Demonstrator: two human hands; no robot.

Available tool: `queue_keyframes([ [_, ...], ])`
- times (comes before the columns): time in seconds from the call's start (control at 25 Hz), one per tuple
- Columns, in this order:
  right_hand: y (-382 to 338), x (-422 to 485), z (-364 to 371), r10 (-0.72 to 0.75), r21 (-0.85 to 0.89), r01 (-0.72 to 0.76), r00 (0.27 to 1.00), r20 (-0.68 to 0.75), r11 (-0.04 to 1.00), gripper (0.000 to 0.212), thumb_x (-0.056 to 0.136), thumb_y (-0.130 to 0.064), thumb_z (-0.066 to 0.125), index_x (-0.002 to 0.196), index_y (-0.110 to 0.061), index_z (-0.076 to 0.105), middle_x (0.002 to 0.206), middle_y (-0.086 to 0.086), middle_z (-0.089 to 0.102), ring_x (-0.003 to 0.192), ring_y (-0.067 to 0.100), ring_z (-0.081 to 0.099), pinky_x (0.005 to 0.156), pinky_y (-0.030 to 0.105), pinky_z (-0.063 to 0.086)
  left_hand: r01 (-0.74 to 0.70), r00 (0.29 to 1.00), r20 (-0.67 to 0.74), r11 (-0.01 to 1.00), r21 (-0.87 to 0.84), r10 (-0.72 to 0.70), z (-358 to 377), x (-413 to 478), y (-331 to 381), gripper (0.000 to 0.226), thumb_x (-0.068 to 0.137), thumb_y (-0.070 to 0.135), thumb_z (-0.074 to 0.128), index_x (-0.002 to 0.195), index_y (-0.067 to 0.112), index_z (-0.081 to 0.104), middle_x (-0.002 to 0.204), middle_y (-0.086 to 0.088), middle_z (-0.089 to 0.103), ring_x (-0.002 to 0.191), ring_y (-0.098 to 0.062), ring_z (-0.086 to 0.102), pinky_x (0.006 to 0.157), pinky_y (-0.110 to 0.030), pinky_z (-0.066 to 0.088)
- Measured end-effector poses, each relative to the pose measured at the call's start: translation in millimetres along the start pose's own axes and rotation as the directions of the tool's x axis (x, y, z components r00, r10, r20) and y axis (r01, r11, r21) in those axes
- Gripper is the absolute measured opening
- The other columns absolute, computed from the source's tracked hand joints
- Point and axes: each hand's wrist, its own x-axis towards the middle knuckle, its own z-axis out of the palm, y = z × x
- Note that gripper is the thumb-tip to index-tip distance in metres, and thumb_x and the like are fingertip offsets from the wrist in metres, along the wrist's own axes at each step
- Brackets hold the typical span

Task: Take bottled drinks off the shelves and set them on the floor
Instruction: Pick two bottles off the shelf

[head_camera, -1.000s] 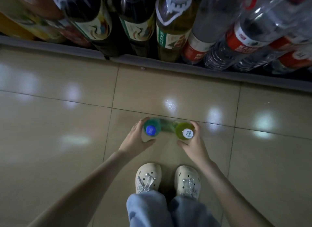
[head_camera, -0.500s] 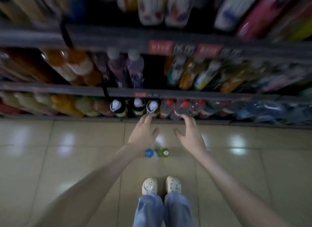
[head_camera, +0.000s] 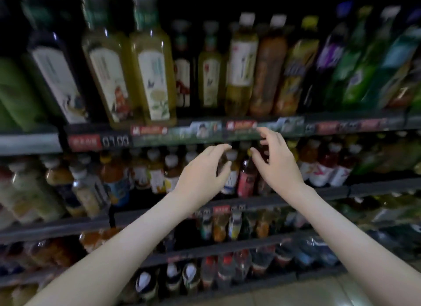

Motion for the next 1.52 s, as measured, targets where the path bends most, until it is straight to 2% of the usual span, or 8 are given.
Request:
queue_keyframes([
  [0.2, 5, 75, -52, -0.185, -0.062, 0.176, 0.961, -0.207, 0.982, 0.054, 0.095, -0.017, 0.056, 0.145, -0.014, 0.036, 0.135, 0.011, 0.044, 0.125, 0.018, 0.037, 0.097, 0.020, 0.032, -0.130, 0.939, -0.301, 0.981, 0.144, 0.169, -23, 84, 37, 0.046, 0.094, 0.023, 0.054, 0.139, 0.018, 0.044, 0.132, -0.003, 0.051, 0.114, -0.016, 0.052, 0.082, -0.022, 0.048],
  [0.4, 35, 134, -63, -0.239, -0.200, 0.195, 0.943, -0.232, 0.960, 0.068, 0.092, -0.023, 0.060, 0.151, -0.018, 0.026, 0.141, 0.020, 0.039, 0.132, 0.033, 0.030, 0.106, 0.048, 0.033, 0.060, 0.950, -0.313, 0.978, 0.201, 0.006, -8, 152, 47, 0.066, 0.096, 0.030, 0.049, 0.151, 0.031, 0.013, 0.152, -0.015, 0.022, 0.136, -0.032, 0.028, 0.098, -0.035, 0.042],
  [0.56, 47, 173, -62, -0.324, -0.385, 0.228, 0.923, -0.207, 0.894, 0.077, 0.085, -0.033, 0.065, 0.151, -0.026, 0.025, 0.146, 0.018, 0.038, 0.132, 0.033, 0.028, 0.107, 0.052, 0.020, 0.203, 0.938, -0.319, 0.962, 0.182, -0.138, -4, 206, 50, 0.072, 0.096, 0.034, 0.047, 0.149, 0.041, -0.002, 0.157, -0.012, 0.007, 0.128, -0.037, 0.039, 0.085, -0.039, 0.047],
  [0.88, 38, 208, -50, -0.314, -0.472, 0.244, 0.946, -0.074, 0.847, 0.080, 0.088, -0.051, 0.049, 0.152, -0.036, 0.003, 0.149, 0.016, 0.035, 0.146, 0.031, 0.007, 0.111, 0.052, -0.017, 0.143, 0.930, -0.354, 0.986, 0.085, -0.104, -9, 229, 41, 0.079, 0.090, 0.032, 0.057, 0.148, 0.042, 0.004, 0.143, -0.012, 0.026, 0.123, -0.033, 0.040, 0.087, -0.035, 0.045],
  [1.04, 33, 203, -53, -0.334, -0.384, 0.272, 0.937, -0.102, 0.882, 0.098, 0.082, -0.048, 0.060, 0.148, -0.037, -0.010, 0.135, 0.017, 0.046, 0.139, 0.034, 0.024, 0.112, 0.052, -0.008, 0.106, 0.929, -0.367, 0.985, 0.133, -0.051, -17, 199, 36, 0.091, 0.084, 0.031, 0.064, 0.146, 0.038, -0.002, 0.138, -0.013, 0.027, 0.090, -0.033, 0.057, 0.068, -0.033, 0.050],
  [1.24, 21, 176, -58, -0.335, 0.200, 0.340, 0.940, -0.059, 0.919, 0.101, 0.080, -0.035, 0.073, 0.151, -0.029, 0.002, 0.134, 0.007, 0.034, 0.110, 0.015, 0.046, 0.091, 0.031, 0.046, 0.089, 0.892, -0.445, 0.996, -0.004, -0.081, -28, 173, 22, 0.097, 0.080, 0.026, 0.073, 0.146, 0.028, 0.003, 0.135, -0.010, 0.027, 0.108, -0.032, 0.050, 0.078, -0.033, 0.048],
  [1.4, 18, 157, -60, -0.232, 0.188, 0.227, 0.973, 0.001, 0.955, 0.082, 0.075, -0.030, 0.079, 0.141, -0.025, 0.031, 0.131, -0.003, 0.048, 0.115, 0.018, 0.054, 0.092, 0.034, 0.048, -0.068, 0.844, -0.537, 0.993, -0.098, 0.005, -28, 150, 12, 0.090, 0.078, 0.020, 0.077, 0.135, 0.042, 0.009, 0.127, 0.014, 0.018, 0.110, -0.018, 0.050, 0.078, -0.020, 0.046],
  [1.52, 18, 142, -63, -0.179, 0.235, 0.185, 0.983, -0.049, 0.954, 0.078, 0.073, -0.027, 0.082, 0.135, -0.028, 0.036, 0.120, -0.011, 0.055, 0.111, 0.009, 0.056, 0.095, 0.030, 0.048, -0.211, 0.798, -0.574, 0.977, 0.015, 0.181, -26, 136, 10, 0.082, 0.078, 0.011, 0.076, 0.134, 0.033, 0.019, 0.129, 0.002, 0.028, 0.105, -0.016, 0.051, 0.077, -0.020, 0.051],
])
